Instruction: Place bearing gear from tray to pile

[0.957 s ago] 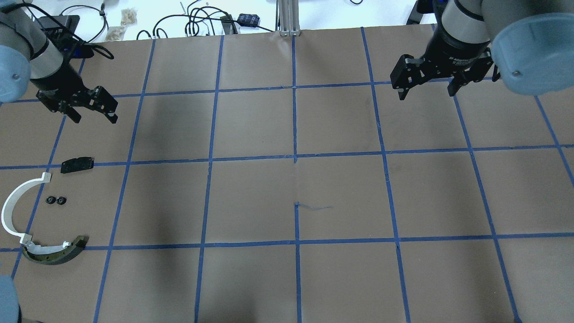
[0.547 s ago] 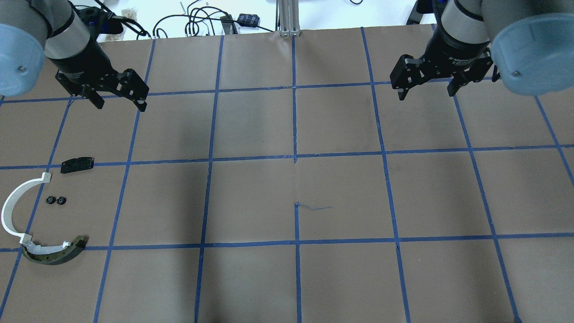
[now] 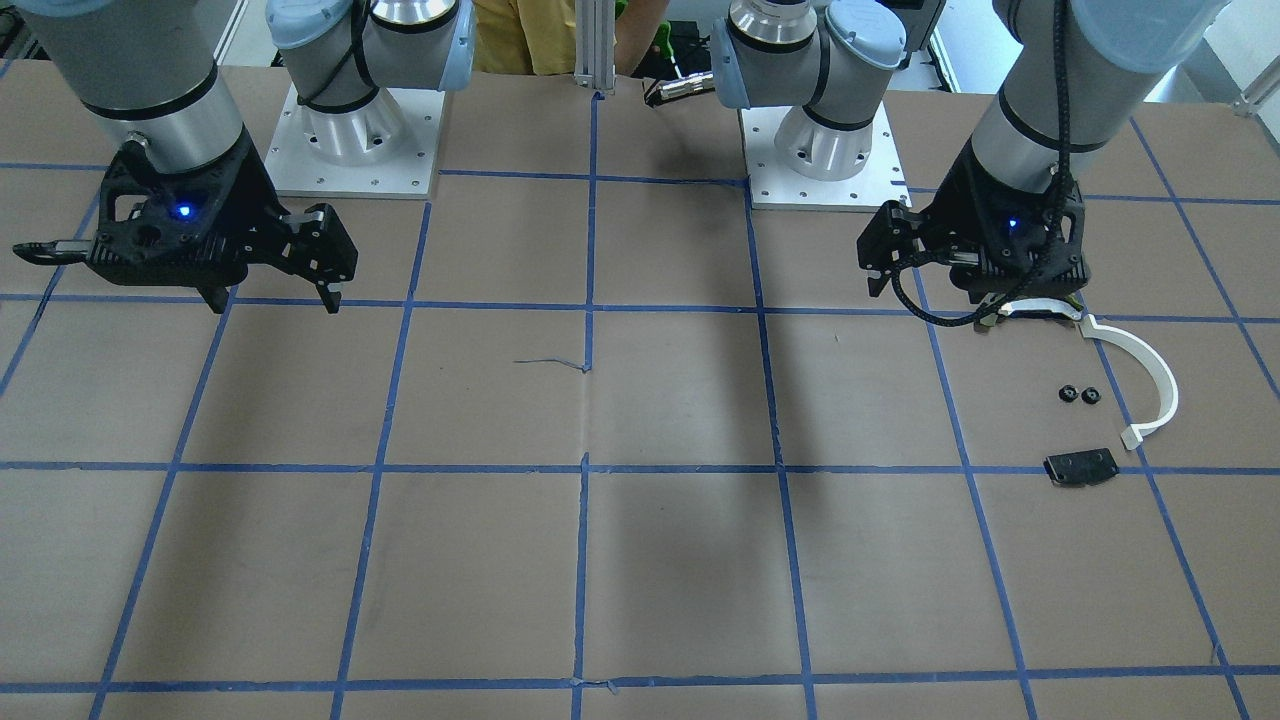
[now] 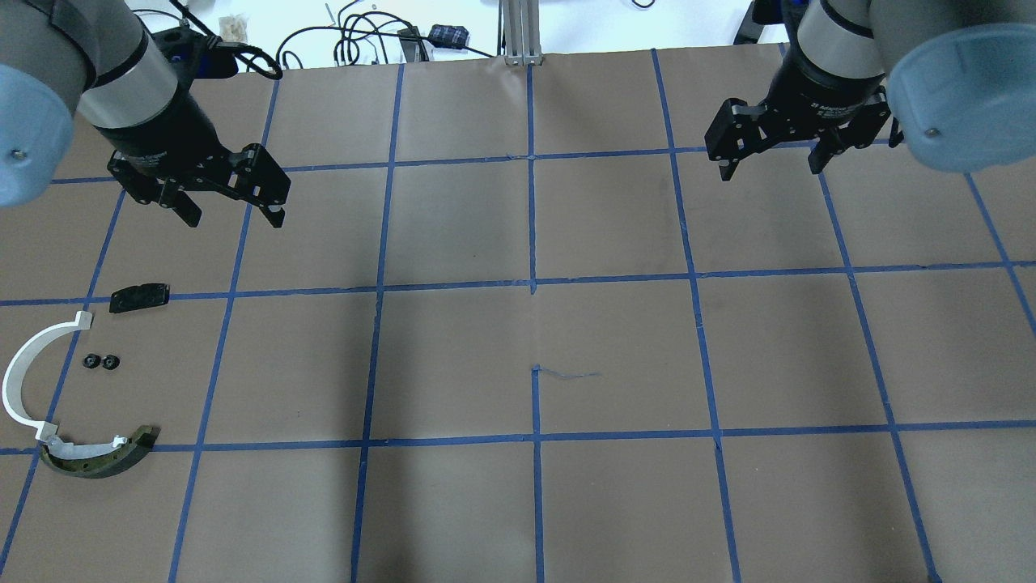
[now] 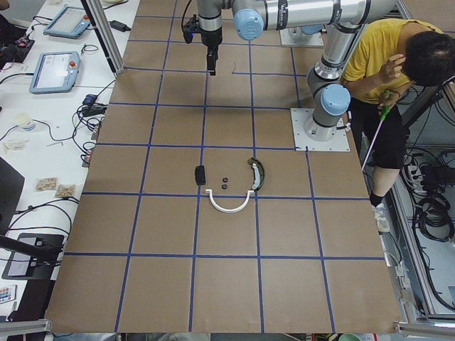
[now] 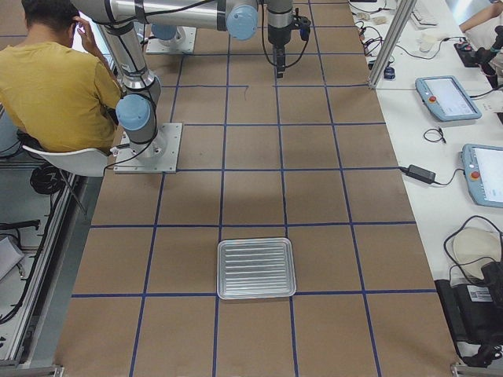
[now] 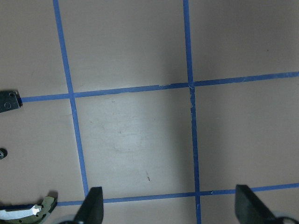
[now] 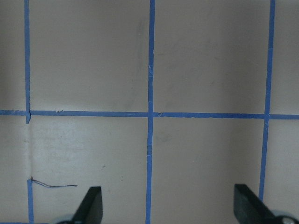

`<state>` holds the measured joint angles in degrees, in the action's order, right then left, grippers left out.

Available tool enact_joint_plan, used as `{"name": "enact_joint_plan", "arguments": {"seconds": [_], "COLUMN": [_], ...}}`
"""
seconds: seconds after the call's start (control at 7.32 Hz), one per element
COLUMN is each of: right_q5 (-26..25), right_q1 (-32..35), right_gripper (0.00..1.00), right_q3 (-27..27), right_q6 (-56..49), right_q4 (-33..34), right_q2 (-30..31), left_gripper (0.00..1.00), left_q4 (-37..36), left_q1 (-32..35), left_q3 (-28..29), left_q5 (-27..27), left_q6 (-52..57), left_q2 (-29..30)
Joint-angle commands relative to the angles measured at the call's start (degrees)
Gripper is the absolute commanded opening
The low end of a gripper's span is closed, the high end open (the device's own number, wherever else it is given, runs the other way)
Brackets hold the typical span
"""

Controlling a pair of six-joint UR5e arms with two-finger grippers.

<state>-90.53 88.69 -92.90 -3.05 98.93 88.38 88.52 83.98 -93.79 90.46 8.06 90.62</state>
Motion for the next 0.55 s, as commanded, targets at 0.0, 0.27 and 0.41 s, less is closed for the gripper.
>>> {"name": "enact_joint_plan", "arguments": {"seconds": [0.0, 0.27, 0.41], "right_q5": [0.0, 0.0, 0.0], "right_q1": [-0.1, 0.0, 0.0], "right_gripper": [1.0, 1.0, 1.0], "right_q3": [0.0, 0.0, 0.0], "right_q6": [0.1, 0.1, 0.1], "right_q4": [0.1, 0.0, 0.0], "right_q2": [0.0, 0.0, 0.0], "left_gripper": [1.0, 1.0, 1.0], "left_q4": [-0.3, -0.3, -0.4], "left_q1": [2.1, 2.2, 2.2], "left_q3": [-1.7, -1.7, -1.7], "left_q5": [-0.7, -0.4, -0.4], "left_q6": [-5.7, -4.9, -4.8], "left_q2": [-0.7, -1.5, -1.9]}}
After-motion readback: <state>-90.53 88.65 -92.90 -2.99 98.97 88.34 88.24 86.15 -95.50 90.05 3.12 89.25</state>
